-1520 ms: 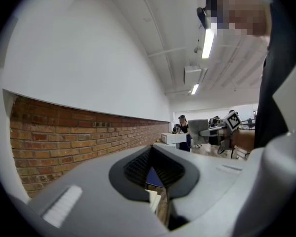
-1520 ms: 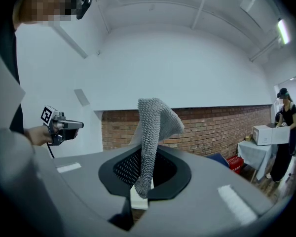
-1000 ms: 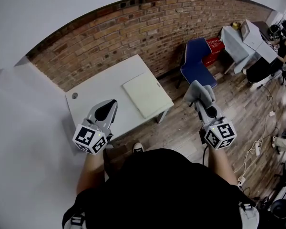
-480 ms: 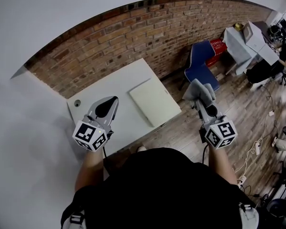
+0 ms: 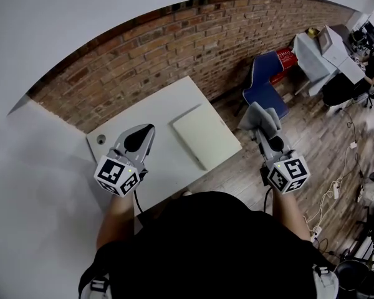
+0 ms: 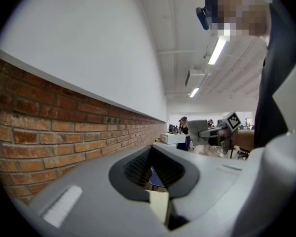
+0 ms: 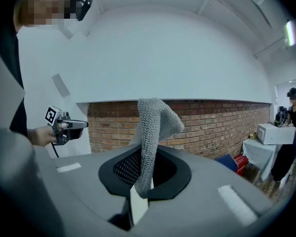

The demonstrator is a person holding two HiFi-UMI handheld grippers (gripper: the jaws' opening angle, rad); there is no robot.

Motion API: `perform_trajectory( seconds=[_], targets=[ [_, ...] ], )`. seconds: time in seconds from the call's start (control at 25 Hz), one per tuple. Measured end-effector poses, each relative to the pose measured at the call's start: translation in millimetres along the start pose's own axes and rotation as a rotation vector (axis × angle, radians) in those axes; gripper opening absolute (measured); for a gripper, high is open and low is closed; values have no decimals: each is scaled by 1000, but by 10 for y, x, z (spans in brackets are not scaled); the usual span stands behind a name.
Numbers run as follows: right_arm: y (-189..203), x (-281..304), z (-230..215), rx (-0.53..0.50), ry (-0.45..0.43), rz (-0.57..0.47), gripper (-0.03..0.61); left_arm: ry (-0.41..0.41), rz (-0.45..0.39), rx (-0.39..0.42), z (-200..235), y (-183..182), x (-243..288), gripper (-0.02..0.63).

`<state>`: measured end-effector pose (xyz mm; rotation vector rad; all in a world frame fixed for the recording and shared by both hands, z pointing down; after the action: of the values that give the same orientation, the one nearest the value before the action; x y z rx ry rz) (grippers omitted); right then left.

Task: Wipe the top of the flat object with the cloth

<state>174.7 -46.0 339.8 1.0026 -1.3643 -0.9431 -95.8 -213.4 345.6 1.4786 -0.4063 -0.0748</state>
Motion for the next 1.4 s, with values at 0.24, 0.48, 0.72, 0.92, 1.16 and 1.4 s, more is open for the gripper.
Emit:
perform_trajectory(
  seconds=[0.24,0.48,0.72,0.92,1.16,1.4],
  targets=[
    [-10,234,57,8,-5,10,11,5,17,-5,211,53,64,2],
    [-15,454,120,4,-9,21,12,6,27,-21,437,160,117,2],
    [28,655,103,10,-10,39,11,7,32,-33,592,214,194,2],
    [5,782,129,-5,-23,39,12,-10,25,-27,731,192,199,2],
    [-8,786,71,0,-24,25,12,-24,31,-26,725,220,218,2],
    [34,801,-86,7,-51,25,11,-45,32,-21,640,176,308,2]
  ],
)
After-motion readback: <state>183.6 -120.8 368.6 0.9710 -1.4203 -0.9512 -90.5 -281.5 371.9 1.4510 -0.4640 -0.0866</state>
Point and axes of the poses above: the fingertips, and each gripper's own axes: x forward along the fingers, z to its left, y out of its underside, the point moved 1 cm from there along -x, backward along the fingers, and after that the axes turned 9 degrees about z, right-handed, at the moved point
